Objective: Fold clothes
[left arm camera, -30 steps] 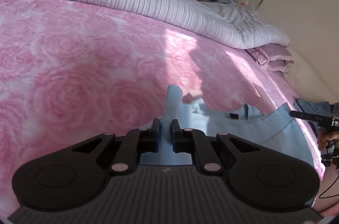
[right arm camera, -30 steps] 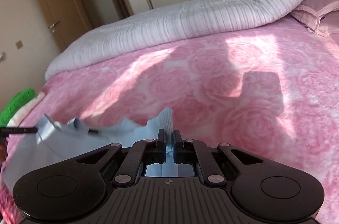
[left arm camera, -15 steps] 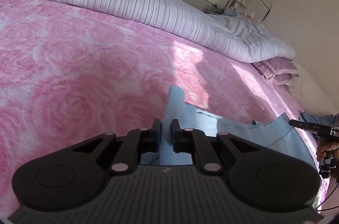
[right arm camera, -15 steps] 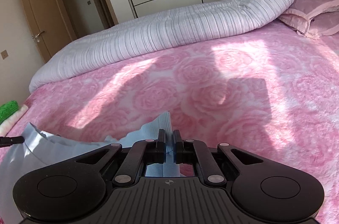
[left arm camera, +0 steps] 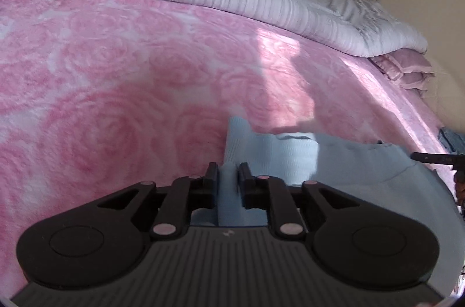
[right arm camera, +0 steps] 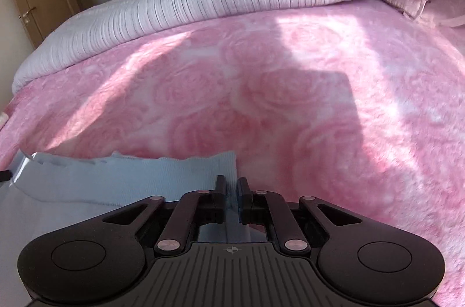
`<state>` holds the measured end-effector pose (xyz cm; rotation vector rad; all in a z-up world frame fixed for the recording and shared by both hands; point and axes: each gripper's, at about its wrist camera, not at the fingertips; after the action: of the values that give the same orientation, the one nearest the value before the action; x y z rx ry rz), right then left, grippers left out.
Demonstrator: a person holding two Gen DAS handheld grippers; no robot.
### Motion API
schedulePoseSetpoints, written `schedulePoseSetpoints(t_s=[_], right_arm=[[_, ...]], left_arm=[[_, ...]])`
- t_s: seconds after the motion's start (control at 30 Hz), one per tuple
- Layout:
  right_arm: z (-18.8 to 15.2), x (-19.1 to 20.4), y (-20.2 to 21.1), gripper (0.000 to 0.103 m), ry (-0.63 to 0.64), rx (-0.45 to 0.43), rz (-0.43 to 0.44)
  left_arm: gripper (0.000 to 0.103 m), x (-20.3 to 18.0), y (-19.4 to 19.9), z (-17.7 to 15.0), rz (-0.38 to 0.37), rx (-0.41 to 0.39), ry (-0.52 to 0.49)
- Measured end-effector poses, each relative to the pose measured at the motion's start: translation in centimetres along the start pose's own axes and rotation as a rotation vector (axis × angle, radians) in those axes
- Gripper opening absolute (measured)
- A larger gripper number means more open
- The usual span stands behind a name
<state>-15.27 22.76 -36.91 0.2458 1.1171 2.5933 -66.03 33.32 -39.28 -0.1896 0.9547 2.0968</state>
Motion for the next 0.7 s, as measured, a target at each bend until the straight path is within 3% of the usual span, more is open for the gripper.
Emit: schedulePoseSetpoints(t_s=[0.07, 0.1, 0.2, 0.3, 0.43, 0.5, 0.57, 0.63, 0.7], right_arm=[[0.4, 0.2, 1.0, 0.01, 0.014, 0.012, -0.056], [0.6, 0.3, 1.5, 0.019, 0.022, 0.015, -0.085], [0.0, 1.2, 5.4, 0.024, 0.088, -0.087, -0.207], [-2.5, 3.5, 10.2, 0.025, 0.155, -0.178, -0.132], [-7.7, 9.6, 13.9, 0.025, 0.28, -0.203, 0.072], [-10.3, 12.5, 14.0, 0.025, 0.348, -0.217, 0.087], [-12.8, 15.4, 14.1, 0.025, 0.414, -0.229, 0.1], [-14.4, 15.8, 12.8, 0.024, 0.415, -0.22, 0.035], [-15.3, 13.9, 12.3, 0.024, 0.376, -0.252, -0.011]], left_arm=[[0.024, -0.2, 1.3, 0.3, 0.053, -0.012, 0.015], [0.023, -0.4, 2.1, 0.3, 0.081, -0.024, 0.023], [0.021, -2.3, 4.5, -0.1, 0.132, -0.04, 0.004], [0.021, -6.3, 6.4, -1.8, 0.115, -0.025, -0.081], [0.021, -12.5, 6.5, -5.6, 0.034, 0.002, -0.206], [0.021, -14.7, 5.5, -7.3, 0.016, 0.027, -0.261], [0.02, -15.3, 4.4, -8.8, 0.058, 0.048, -0.288], [0.019, -14.5, 3.8, -10.0, 0.118, 0.048, -0.278], [0.019, -12.7, 4.9, -10.6, 0.107, 0.001, -0.206]])
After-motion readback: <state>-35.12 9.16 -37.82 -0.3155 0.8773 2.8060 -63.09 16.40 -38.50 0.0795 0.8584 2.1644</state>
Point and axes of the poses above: each gripper's, at about its wrist camera, not at the fingertips, and y roughly against the way its jaws point, x to its left, z to its top, and after that the axes turned 13 degrees about -z, right-handed
